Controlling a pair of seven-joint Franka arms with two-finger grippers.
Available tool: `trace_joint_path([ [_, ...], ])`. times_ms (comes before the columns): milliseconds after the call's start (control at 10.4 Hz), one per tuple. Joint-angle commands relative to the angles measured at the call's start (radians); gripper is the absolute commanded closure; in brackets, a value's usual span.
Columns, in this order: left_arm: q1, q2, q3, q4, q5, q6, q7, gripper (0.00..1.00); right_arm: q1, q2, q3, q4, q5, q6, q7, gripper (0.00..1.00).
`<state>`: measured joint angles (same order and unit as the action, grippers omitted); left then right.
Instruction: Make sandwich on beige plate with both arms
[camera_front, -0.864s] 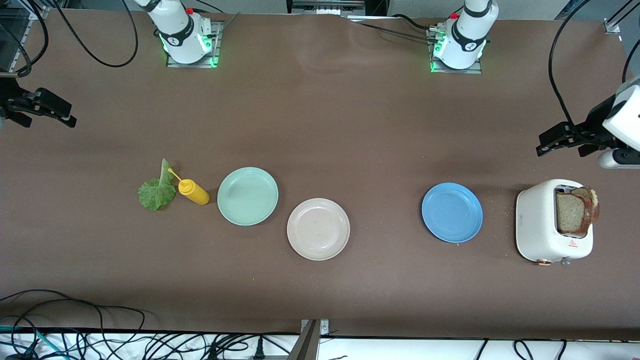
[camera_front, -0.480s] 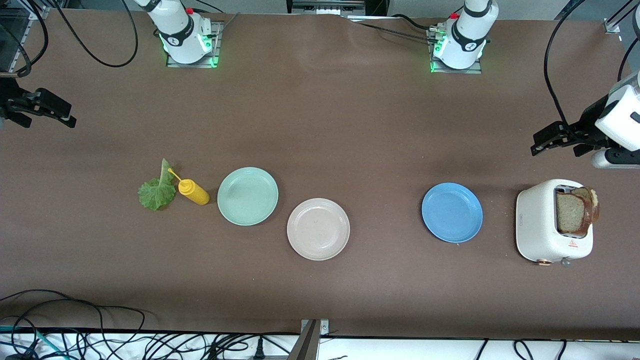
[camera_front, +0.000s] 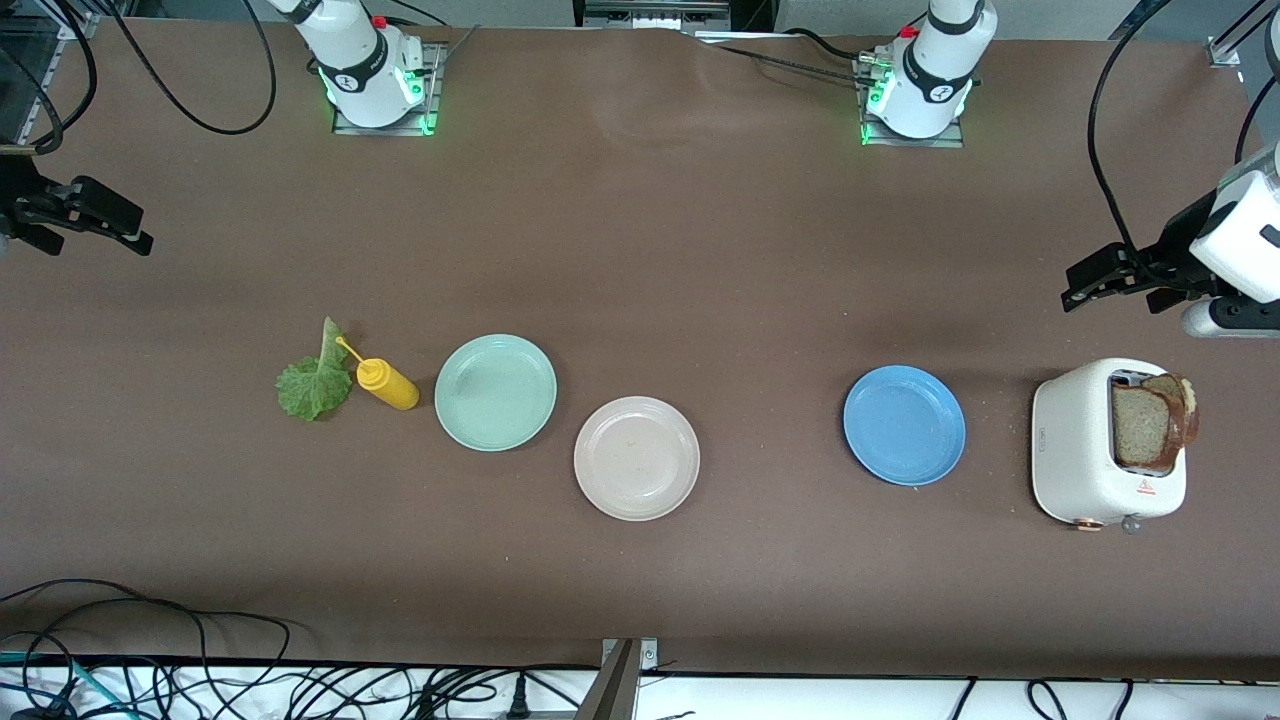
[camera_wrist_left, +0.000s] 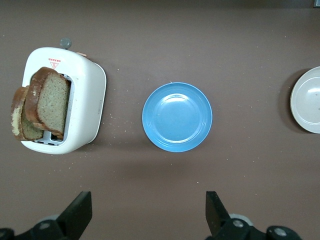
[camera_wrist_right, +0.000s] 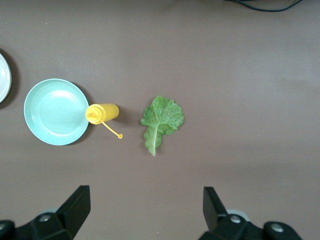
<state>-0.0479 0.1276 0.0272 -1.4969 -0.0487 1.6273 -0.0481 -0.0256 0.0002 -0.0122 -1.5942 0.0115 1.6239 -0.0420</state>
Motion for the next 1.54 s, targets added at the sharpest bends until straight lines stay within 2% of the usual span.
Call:
trace_joint_path([
  [0,-0.006,0.012,0.008,0.024,-0.016,-0.021,-0.001,0.0,-0.008,0.0,0.005,0.014,0.016,-0.007,-0.001,0.0],
  [1440,-0.001,0.023,0.01,0.029,-0.007,-0.021,0.004,0.0,-0.011,0.007,0.001,0.016,0.015,0.01,-0.002,0.0],
])
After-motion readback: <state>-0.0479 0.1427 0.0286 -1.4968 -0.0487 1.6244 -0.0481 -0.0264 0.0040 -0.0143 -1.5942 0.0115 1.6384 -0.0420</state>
